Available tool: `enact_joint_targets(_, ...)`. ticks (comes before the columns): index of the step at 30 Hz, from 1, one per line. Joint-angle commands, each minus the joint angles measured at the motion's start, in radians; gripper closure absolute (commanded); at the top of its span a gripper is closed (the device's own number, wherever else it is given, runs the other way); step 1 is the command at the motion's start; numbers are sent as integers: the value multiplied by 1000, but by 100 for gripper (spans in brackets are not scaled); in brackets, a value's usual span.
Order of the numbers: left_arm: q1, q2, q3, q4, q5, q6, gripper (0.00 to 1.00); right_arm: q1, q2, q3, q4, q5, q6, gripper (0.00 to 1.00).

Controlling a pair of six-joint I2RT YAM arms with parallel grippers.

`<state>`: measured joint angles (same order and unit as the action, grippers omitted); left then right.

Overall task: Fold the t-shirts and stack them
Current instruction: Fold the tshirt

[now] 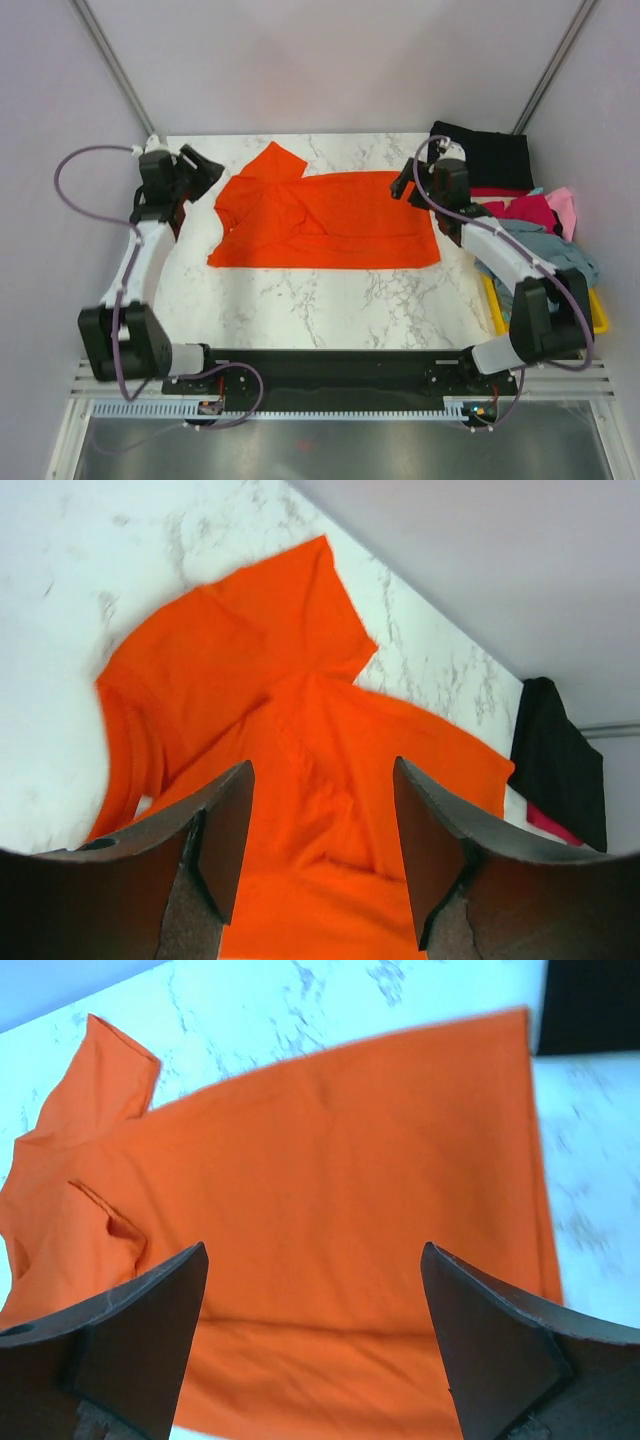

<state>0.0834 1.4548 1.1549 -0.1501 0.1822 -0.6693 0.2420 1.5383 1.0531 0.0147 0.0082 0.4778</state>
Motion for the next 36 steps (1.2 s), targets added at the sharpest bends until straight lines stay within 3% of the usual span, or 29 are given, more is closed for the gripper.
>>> enact_joint_targets(1, 1, -169, -262, -105, -87, -4, 34, -17, -137, -186, -157, 85, 108, 5)
enact_joint_targets(7, -1, -306, -552, -46, -18, -27, 31, -61, -305, -378, -237, 98, 173, 16)
enact_joint_targets(10, -1, -355, -618, -34, -26, -1, 30, -87, -375, -453, -239, 125, 191, 24)
enact_joint_targets(12, -1, -361, -635, -26, -33, 2, 30, -96, -365, -467, -213, 113, 188, 25)
enact_joint_targets(19, -1, -306, -656, 10, -75, -13, 29, -131, -239, -473, -144, 53, 188, 44)
enact_joint_targets(24, 1, -278, -667, 40, -138, -36, 30, -174, -115, -455, -116, -5, 177, 44)
enact_joint_targets(26, 1, -257, -670, 55, -147, -44, 30, -190, -63, -449, -102, -59, 173, 50)
enact_joint_targets(27, 1, -252, -670, 60, -162, -47, 30, -205, -52, -452, -91, -76, 171, 62)
enact_joint_targets(30, 3, -226, -666, 78, -179, -52, 30, -221, -41, -470, -56, -106, 171, 84)
enact_joint_targets(33, 1, -203, -663, 87, -208, -62, 31, -222, -46, -478, -47, -114, 171, 100)
enact_joint_targets(36, 3, -191, -661, 98, -228, -70, 31, -222, -46, -481, -41, -116, 173, 100)
